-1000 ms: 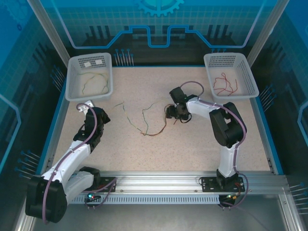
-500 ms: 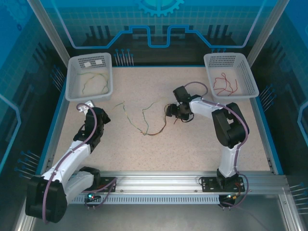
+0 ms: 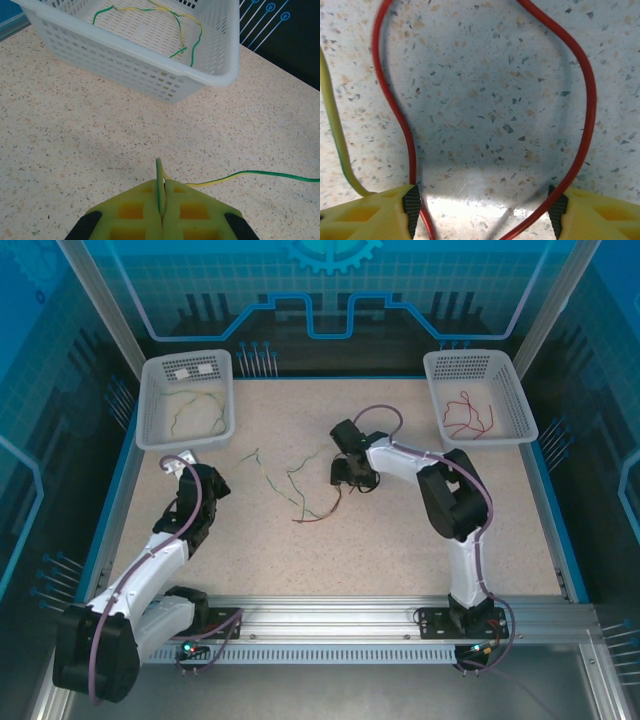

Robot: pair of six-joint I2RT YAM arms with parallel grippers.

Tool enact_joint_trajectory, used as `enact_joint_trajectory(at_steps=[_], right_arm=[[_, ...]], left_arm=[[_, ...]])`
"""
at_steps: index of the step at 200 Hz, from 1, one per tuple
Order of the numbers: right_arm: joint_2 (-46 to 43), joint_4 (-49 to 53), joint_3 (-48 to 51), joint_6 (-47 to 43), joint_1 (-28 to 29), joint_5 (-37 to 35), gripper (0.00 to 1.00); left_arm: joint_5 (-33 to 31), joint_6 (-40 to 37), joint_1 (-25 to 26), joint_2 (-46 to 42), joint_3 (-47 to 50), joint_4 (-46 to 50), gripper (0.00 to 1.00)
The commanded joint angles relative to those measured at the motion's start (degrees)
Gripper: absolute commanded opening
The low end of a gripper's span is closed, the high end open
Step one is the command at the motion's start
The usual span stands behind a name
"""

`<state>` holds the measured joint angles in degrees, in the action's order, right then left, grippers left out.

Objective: Untangle the cables

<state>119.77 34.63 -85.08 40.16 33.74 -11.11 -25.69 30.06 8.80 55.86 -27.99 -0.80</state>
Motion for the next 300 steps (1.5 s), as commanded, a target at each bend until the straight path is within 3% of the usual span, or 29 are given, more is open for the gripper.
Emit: enact_joint_trajectory(at_steps=[1, 55, 105, 171, 258, 300], right_arm=[[6.01, 3.40, -0.53, 0.06, 3.25, -2.06, 0.62], [5.70, 2.37, 1.98, -0.96, 2.61, -5.07, 0.14], [-1.62, -0.67, 7.75, -3.26, -0.44, -6.07, 0.00], [-16.35, -5.63, 17.22, -6.41, -6.17, -5.98, 0.00], [-34.67, -5.05, 21.91, -11.71, -14.36, -6.92, 0.00], [-44.89, -3.09, 18.90, -11.42, -22.32, -1.04, 0.00]], left_arm=[[0.81, 0.08, 0.12, 0.39, 0.82, -1.85, 0.00], [0.47, -0.19, 0.19, 0.40, 1.07, -1.84, 0.00], [-0.74, -0.43, 0.17, 0.13, 1.33, -1.62, 0.00], [-1.20, 0.61, -0.36, 0.69, 2.05, -2.02, 0.00], [-1.07, 1.24, -2.51, 0.16, 2.59, -1.53, 0.00], [-0.43, 3.09, -3.00, 2.58, 1.98, -1.84, 0.00]])
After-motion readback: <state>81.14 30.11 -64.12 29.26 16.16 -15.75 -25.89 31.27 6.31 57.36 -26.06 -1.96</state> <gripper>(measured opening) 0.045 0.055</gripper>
